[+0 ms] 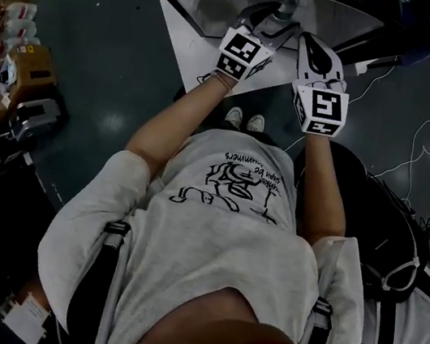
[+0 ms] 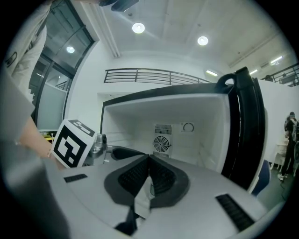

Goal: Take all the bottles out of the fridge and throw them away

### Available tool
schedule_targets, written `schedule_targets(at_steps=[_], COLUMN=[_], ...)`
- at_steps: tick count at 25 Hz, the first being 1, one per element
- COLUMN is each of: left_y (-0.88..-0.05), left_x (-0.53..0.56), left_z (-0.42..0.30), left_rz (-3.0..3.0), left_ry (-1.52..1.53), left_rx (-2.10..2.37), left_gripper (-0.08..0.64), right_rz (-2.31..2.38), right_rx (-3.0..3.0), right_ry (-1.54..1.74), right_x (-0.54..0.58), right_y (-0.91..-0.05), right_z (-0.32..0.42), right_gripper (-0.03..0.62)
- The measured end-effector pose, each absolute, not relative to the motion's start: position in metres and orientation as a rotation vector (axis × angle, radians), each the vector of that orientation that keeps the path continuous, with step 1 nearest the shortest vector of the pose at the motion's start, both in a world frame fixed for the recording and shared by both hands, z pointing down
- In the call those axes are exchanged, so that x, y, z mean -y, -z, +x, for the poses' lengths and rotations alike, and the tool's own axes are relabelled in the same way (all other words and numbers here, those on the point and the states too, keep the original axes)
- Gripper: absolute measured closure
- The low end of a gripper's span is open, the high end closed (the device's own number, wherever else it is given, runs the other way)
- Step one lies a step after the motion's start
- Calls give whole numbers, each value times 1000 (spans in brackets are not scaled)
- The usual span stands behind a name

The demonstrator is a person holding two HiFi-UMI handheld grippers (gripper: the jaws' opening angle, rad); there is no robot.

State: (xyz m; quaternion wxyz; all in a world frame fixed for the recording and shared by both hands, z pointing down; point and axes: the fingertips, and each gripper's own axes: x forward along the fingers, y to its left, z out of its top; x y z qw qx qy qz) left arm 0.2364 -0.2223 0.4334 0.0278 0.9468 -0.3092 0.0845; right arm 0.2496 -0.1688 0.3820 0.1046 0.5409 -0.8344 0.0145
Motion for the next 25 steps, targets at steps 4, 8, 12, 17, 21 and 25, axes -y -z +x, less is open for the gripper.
schedule_targets(at_steps=[4, 8, 12, 17, 21, 25], left_y=[-436, -441, -453, -455, -455, -467], left_x=[232, 248, 263, 273, 289, 301], left_z=[234, 236, 240, 240, 239, 252], left_rz=[2876, 2859, 2841, 2803, 2803, 2796], left_ry=[-230, -229, -263, -274, -260, -276], left_rx=[1003, 1034, 1054, 1081, 1108, 1116], left_gripper=[337, 336, 336, 336, 336, 336], right_rz=[1600, 1600, 1596, 1596, 1580, 1575], right_rx=[2459, 2457, 2460, 2457, 2454, 2460], right_ry=[-38, -44, -52, -54, -48, -51], right_x=[170, 178, 184, 184, 197, 205], right_y=[-383, -387, -392, -394, -397, -406], right_z=[249, 250, 252, 250, 246, 255], right_gripper=[583, 583, 583, 583, 583, 583])
